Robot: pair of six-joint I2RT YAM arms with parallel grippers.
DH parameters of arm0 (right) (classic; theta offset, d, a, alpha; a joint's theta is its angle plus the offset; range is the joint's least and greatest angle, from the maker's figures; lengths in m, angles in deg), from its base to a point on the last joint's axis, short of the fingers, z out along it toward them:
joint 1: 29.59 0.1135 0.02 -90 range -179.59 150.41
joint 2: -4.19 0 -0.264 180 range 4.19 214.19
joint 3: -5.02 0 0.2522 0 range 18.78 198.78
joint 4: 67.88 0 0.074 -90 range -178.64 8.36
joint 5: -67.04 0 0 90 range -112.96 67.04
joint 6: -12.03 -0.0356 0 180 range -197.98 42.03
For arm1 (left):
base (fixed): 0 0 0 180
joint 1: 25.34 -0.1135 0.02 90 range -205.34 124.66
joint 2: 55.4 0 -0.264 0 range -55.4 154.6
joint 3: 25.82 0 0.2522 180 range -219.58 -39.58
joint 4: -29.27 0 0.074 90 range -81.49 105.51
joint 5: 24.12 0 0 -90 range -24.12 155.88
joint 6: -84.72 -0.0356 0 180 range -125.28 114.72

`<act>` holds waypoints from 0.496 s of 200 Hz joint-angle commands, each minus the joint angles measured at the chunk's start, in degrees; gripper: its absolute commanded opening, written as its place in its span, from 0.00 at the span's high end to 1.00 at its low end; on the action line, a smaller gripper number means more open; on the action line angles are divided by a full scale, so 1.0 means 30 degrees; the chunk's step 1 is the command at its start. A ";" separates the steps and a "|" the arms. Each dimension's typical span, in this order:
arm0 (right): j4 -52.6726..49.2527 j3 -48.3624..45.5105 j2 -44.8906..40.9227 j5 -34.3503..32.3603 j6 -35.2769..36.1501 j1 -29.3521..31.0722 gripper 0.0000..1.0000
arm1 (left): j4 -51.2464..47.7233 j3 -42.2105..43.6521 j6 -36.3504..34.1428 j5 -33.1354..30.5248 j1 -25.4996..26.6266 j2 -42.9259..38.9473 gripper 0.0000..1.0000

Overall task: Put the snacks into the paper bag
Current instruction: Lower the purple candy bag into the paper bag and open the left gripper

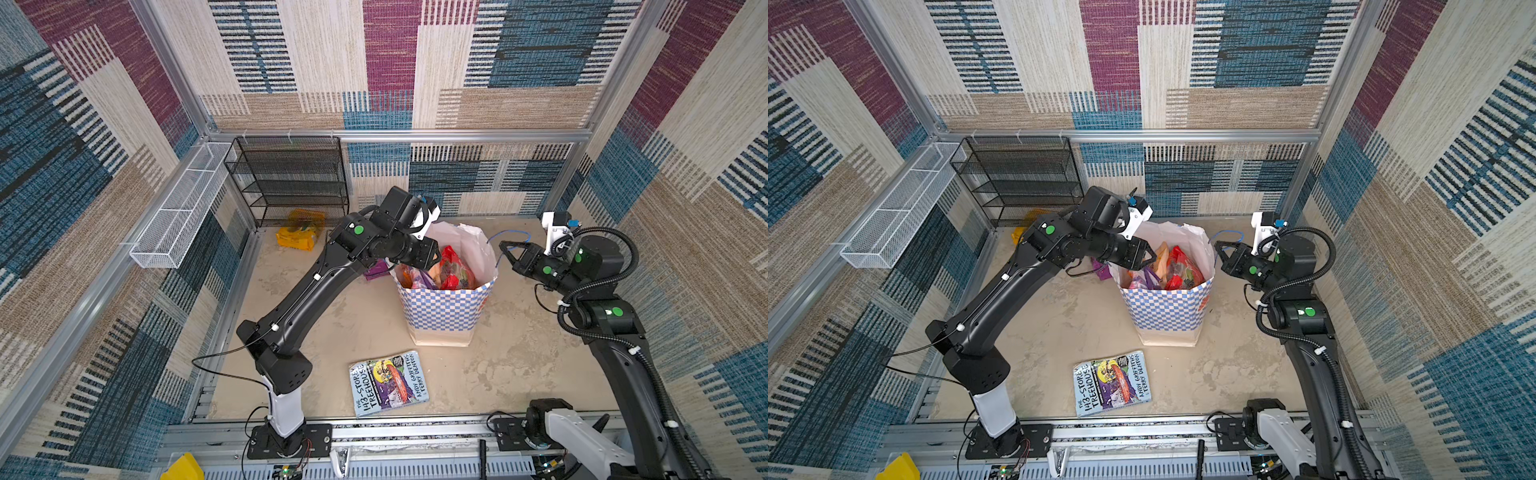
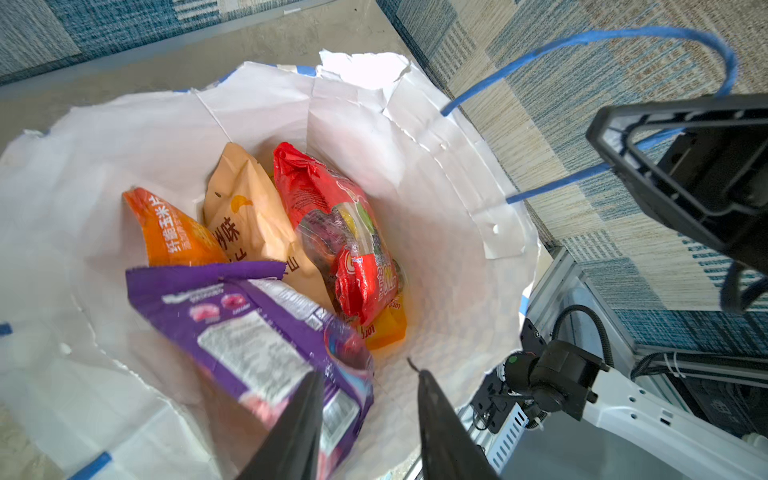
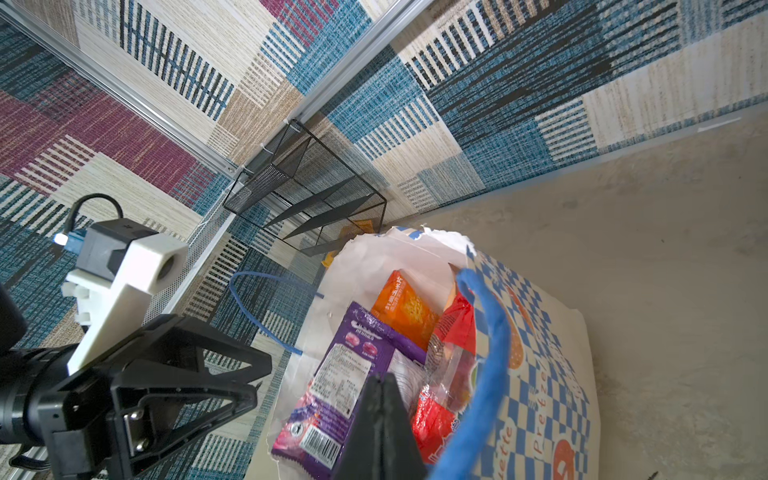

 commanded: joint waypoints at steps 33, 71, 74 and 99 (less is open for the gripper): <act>0.1306 0.0501 -0.0156 0.0019 0.0244 0.0036 0.97 | -0.1153 0.0136 -0.0738 -0.2804 -0.0014 0.0339 0.72; 0.1407 0.0334 -0.0227 -0.0050 0.0268 0.0021 0.96 | -0.3335 0.0235 -0.0994 -0.5051 -0.0013 0.0577 0.60; 0.1422 0.0325 -0.0239 -0.0002 0.0240 0.0023 0.97 | -0.3420 0.0300 -0.1041 -0.5085 -0.0039 0.0577 0.59; 0.1573 0.0244 -0.0214 0.0040 0.0173 0.0058 0.97 | -0.3884 0.0644 -0.0958 -0.5365 -0.0042 0.0827 0.53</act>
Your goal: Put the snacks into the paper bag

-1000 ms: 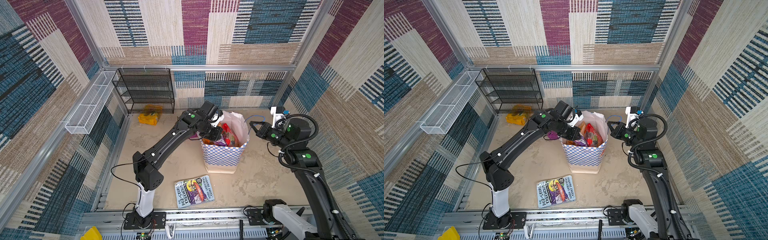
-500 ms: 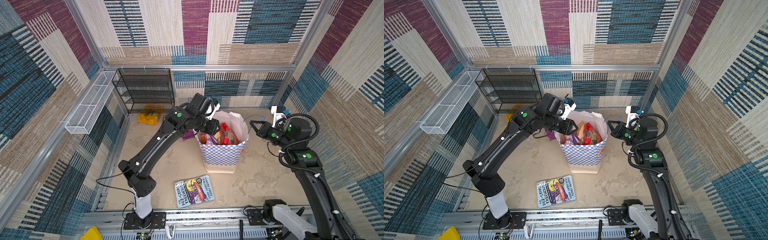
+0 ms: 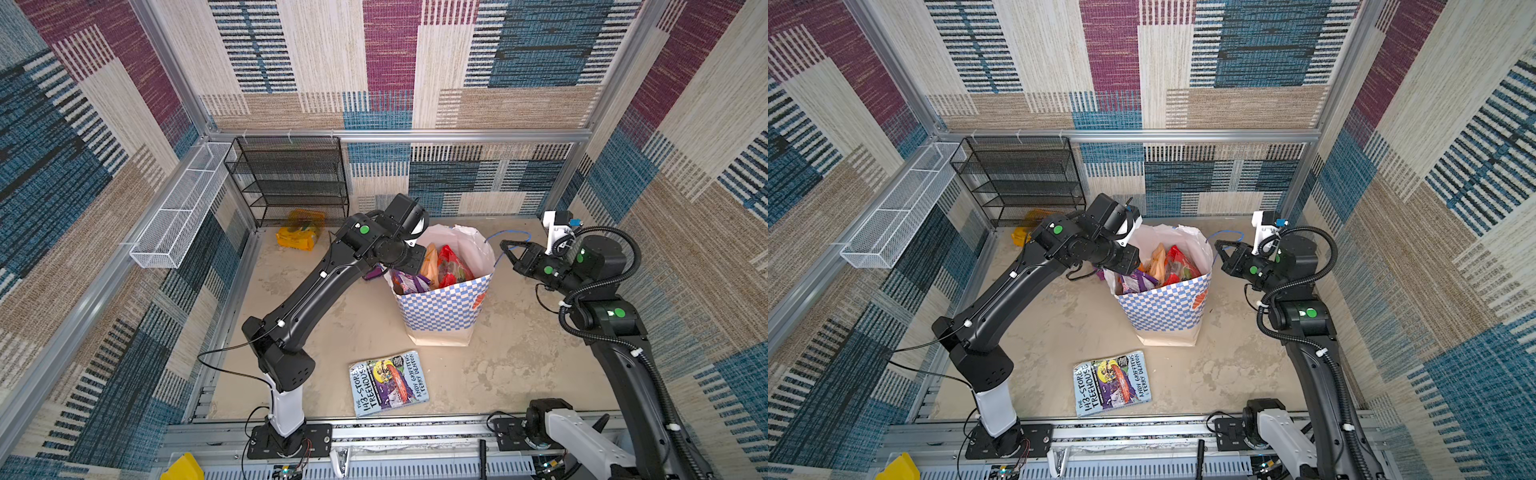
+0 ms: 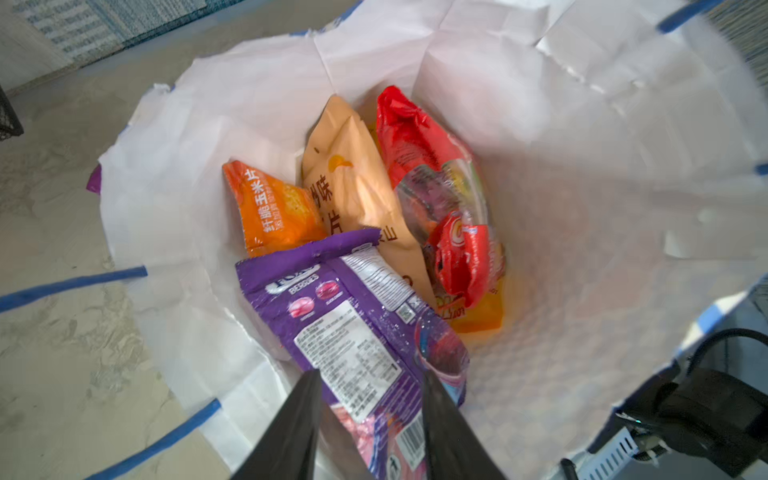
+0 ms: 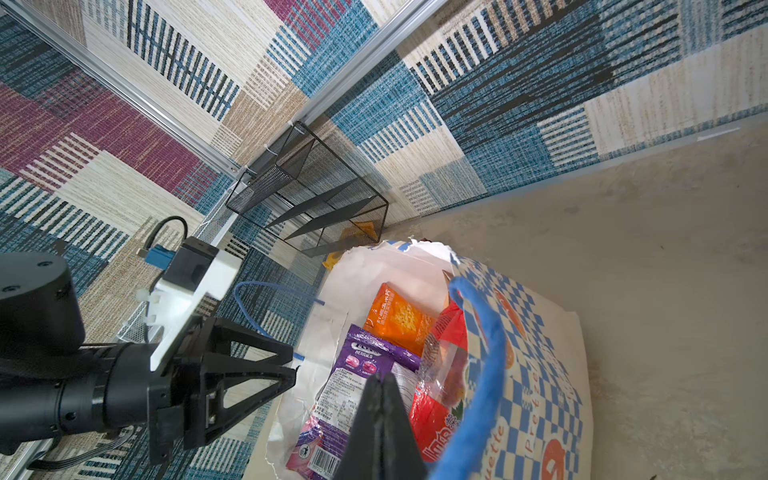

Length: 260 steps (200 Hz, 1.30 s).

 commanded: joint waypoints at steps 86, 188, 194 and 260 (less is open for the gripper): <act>0.1623 0.0151 -0.0127 -0.0073 0.0064 0.0036 0.97 | -0.1293 0.0509 -0.0534 -0.0001 -0.0086 0.3235 0.27; 0.1721 0.0042 -0.0549 -0.0145 -0.0126 0.0039 0.97 | -0.0144 -0.2010 0.0116 0.6617 -0.0035 0.6231 0.29; 0.1727 0.0024 -0.0576 -0.0147 -0.0126 0.0038 0.97 | -0.0112 -0.2321 0.0196 0.6895 -0.0013 0.6381 0.29; 0.1672 -0.0225 -0.0794 -0.0167 -0.0213 0.0050 0.97 | 0.0246 -0.4037 0.0532 0.5897 0.0008 0.5572 0.29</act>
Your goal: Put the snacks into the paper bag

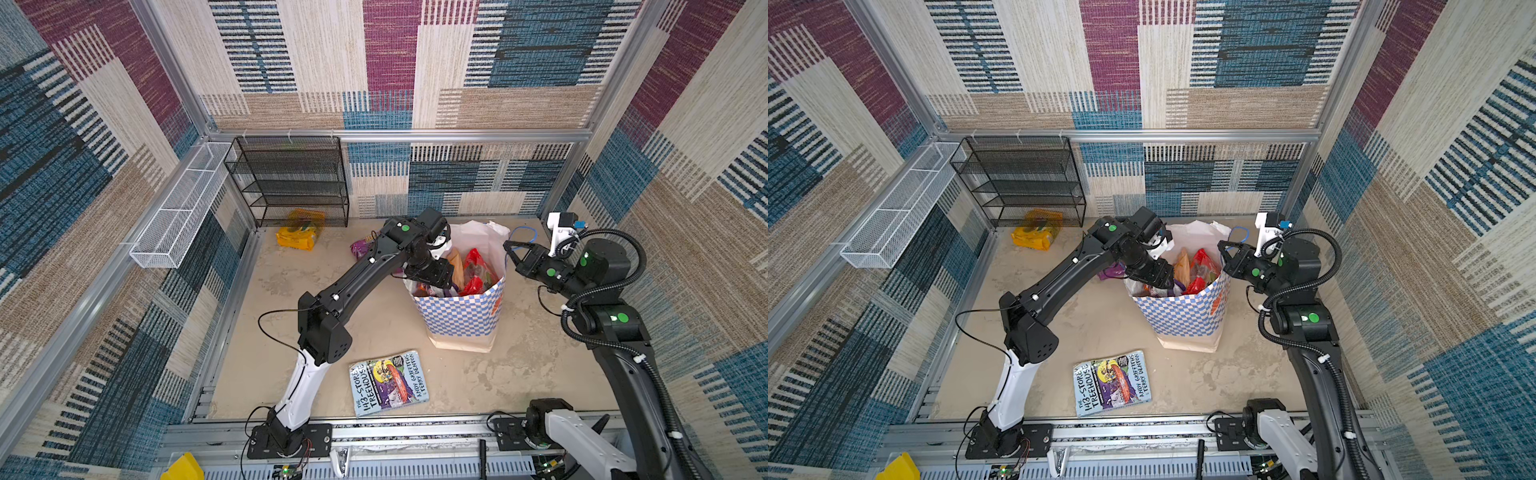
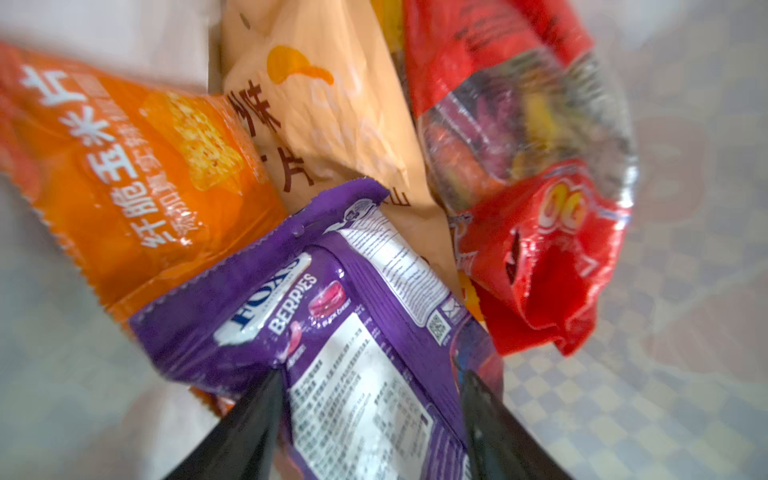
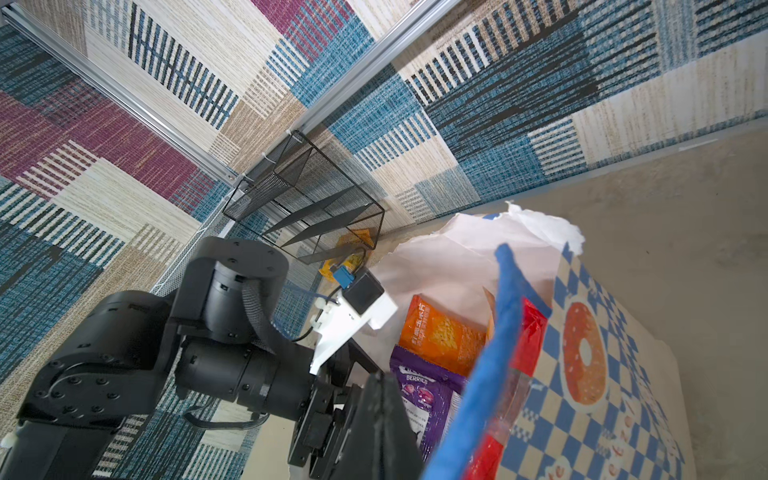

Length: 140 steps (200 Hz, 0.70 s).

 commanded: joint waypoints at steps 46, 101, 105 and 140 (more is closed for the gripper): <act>0.1779 -0.0066 -0.0217 0.0145 -0.0178 0.0036 0.97 | 0.0834 -0.1294 0.0124 0.0407 -0.0013 -0.2421 0.26; 0.1821 -0.0059 -0.0084 0.0193 -0.0126 0.0043 0.97 | 0.1291 -0.0241 0.0146 -0.4257 -0.0142 -0.5540 0.17; 0.1792 -0.0060 -0.0105 0.0196 -0.0101 0.0036 0.97 | 0.1291 0.0113 0.0162 -0.4961 -0.0217 -0.5888 0.16; 0.1736 -0.0085 -0.0095 0.0033 0.0020 0.0036 0.96 | 0.3132 0.4729 0.1084 -0.5421 -0.2291 -0.9254 0.01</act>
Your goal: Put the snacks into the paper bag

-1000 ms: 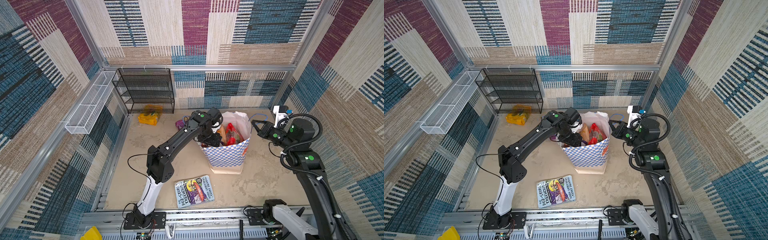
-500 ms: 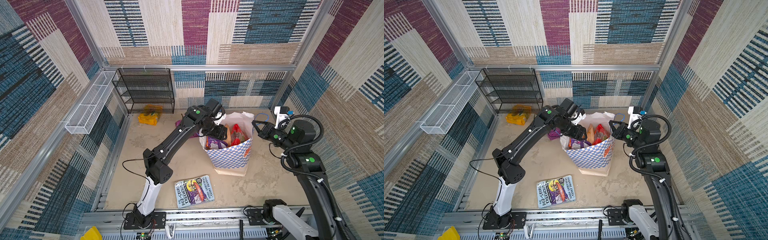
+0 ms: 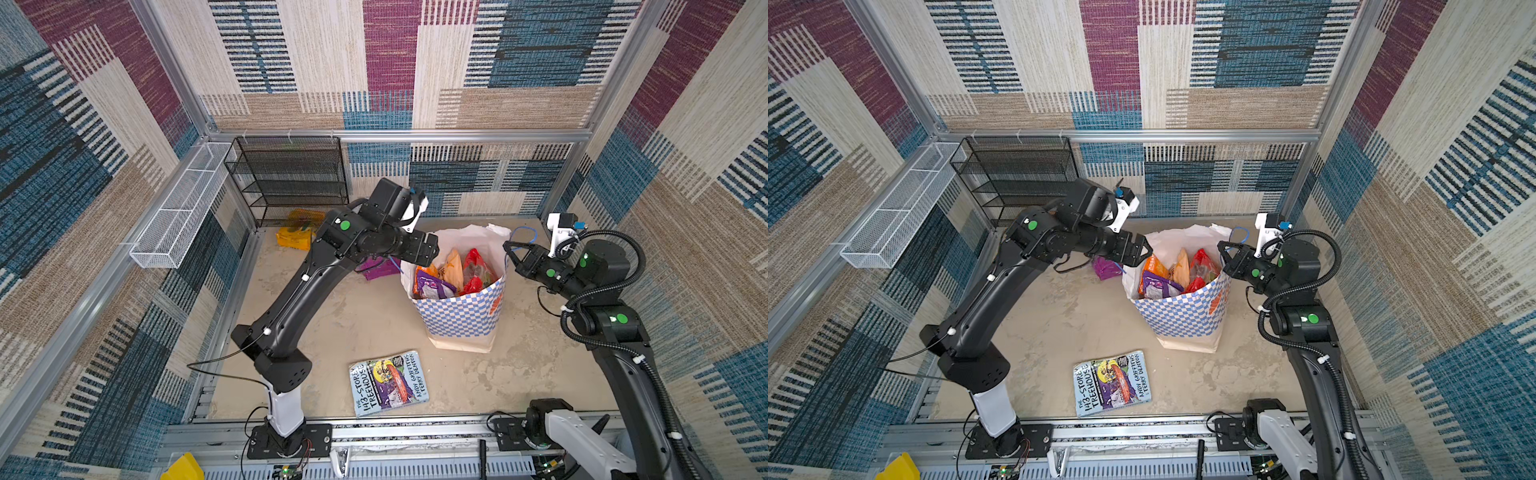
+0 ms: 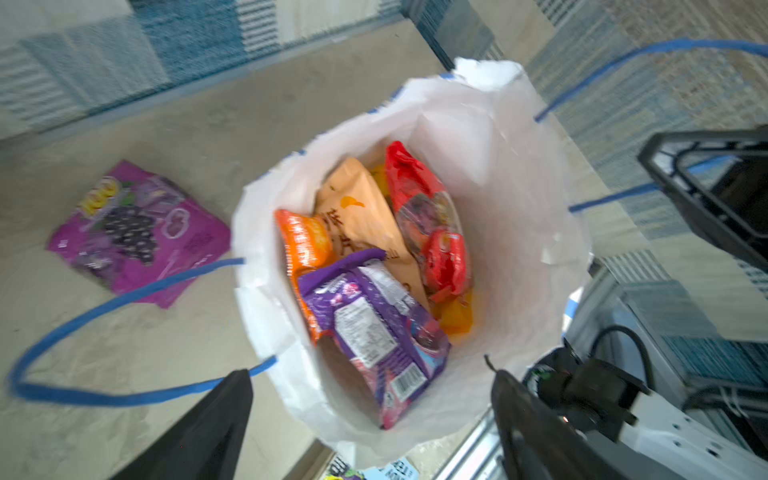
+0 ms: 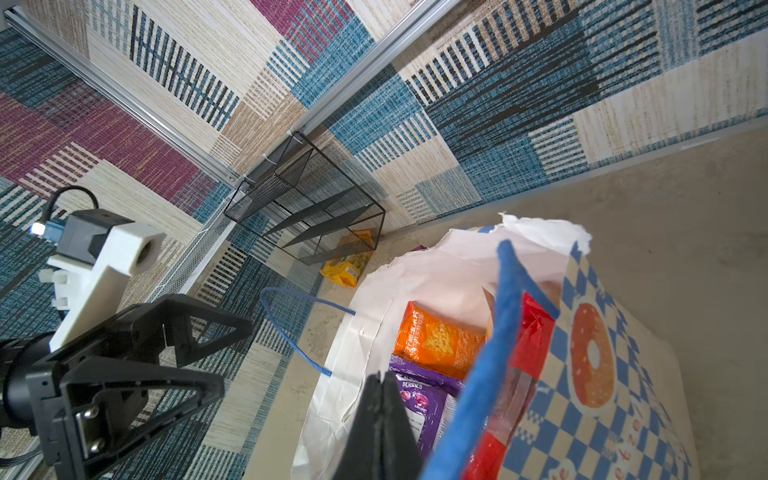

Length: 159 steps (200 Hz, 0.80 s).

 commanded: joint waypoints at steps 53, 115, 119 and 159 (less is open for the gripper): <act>0.1597 0.0097 0.0091 0.0096 0.0144 0.0036 0.97 | 0.6175 0.8337 0.2079 0.4318 -0.4898 -0.4038 0.01; 0.1507 0.0113 0.0095 0.0086 0.0108 0.0040 0.97 | 0.6521 0.8011 0.2206 0.6182 -0.5457 -0.2032 0.15; 0.1511 0.0088 0.0106 0.0061 0.0111 0.0036 0.96 | 0.6534 0.7919 0.2256 0.6149 -0.5466 -0.1922 0.20; 0.1451 0.0162 0.0146 0.0081 0.0159 0.0050 0.96 | 0.6703 0.6565 0.2999 0.6912 -0.5568 -0.1001 0.79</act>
